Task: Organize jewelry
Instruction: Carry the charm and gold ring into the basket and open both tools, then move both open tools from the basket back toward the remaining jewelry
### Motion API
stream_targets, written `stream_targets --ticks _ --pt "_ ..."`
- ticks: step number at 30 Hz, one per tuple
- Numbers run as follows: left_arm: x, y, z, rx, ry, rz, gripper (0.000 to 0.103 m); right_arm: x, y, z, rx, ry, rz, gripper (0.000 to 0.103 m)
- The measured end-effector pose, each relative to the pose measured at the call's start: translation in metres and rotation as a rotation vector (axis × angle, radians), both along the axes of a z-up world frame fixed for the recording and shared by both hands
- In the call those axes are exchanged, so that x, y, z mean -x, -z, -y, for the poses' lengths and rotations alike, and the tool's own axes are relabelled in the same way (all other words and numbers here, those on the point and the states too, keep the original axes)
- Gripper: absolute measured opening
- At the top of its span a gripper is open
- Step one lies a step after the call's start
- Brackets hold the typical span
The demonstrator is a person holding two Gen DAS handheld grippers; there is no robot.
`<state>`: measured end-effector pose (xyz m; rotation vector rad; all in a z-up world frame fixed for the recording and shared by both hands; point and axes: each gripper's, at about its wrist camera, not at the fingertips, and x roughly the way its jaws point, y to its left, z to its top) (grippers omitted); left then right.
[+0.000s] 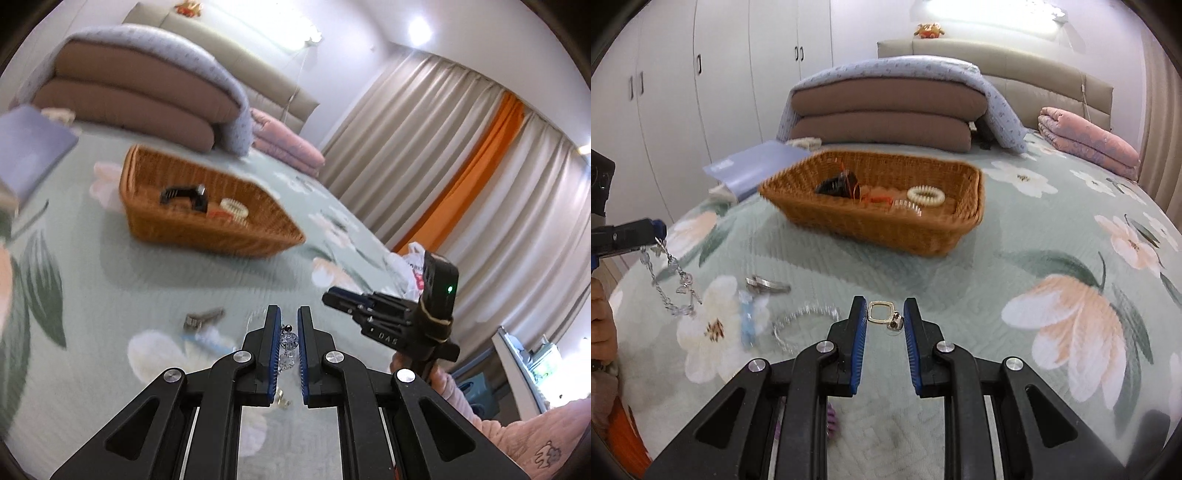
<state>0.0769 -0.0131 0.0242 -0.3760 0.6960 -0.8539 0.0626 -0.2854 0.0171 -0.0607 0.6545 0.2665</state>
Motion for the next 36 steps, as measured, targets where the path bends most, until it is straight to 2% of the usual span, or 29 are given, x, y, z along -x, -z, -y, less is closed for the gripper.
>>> stream_targets --ticks 7,13,17,22,27,30,32,33,34,36 --pt "-0.032 -0.048 0.015 -0.035 -0.018 0.111 0.009 -0.038 -0.039 -0.009 -0.011 0.011 0.061 0.022" --pt "-0.091 -0.063 0.037 -0.057 -0.087 0.105 0.009 -0.096 -0.05 -0.015 -0.056 0.031 0.049 0.022" --pt "-0.13 -0.055 0.045 -0.057 -0.148 0.081 0.009 -0.139 -0.041 -0.016 -0.094 0.048 -0.011 0.022" --pt "-0.163 -0.038 0.051 -0.184 -0.255 0.099 0.009 -0.178 -0.015 -0.017 -0.1 0.08 -0.106 0.022" --pt "-0.185 -0.008 0.046 -0.241 -0.297 0.037 0.009 -0.19 0.004 -0.013 -0.129 0.096 -0.173 0.023" --pt "-0.188 0.0 0.047 -0.274 -0.307 0.024 0.009 -0.191 0.005 -0.003 -0.201 0.083 -0.196 0.024" --pt "-0.188 0.002 0.049 -0.277 -0.292 0.017 0.009 -0.188 0.002 0.003 -0.222 0.084 -0.18 0.028" --pt "-0.188 0.002 0.051 -0.284 -0.29 0.014 0.01 -0.186 -0.001 0.004 -0.223 0.087 -0.168 0.034" --pt "-0.187 0.001 0.052 -0.289 -0.286 0.017 0.014 -0.184 -0.003 0.005 -0.226 0.087 -0.161 0.041" --pt "-0.181 -0.001 0.055 -0.292 -0.282 0.035 0.025 -0.179 -0.007 0.004 -0.227 0.078 -0.148 0.043"
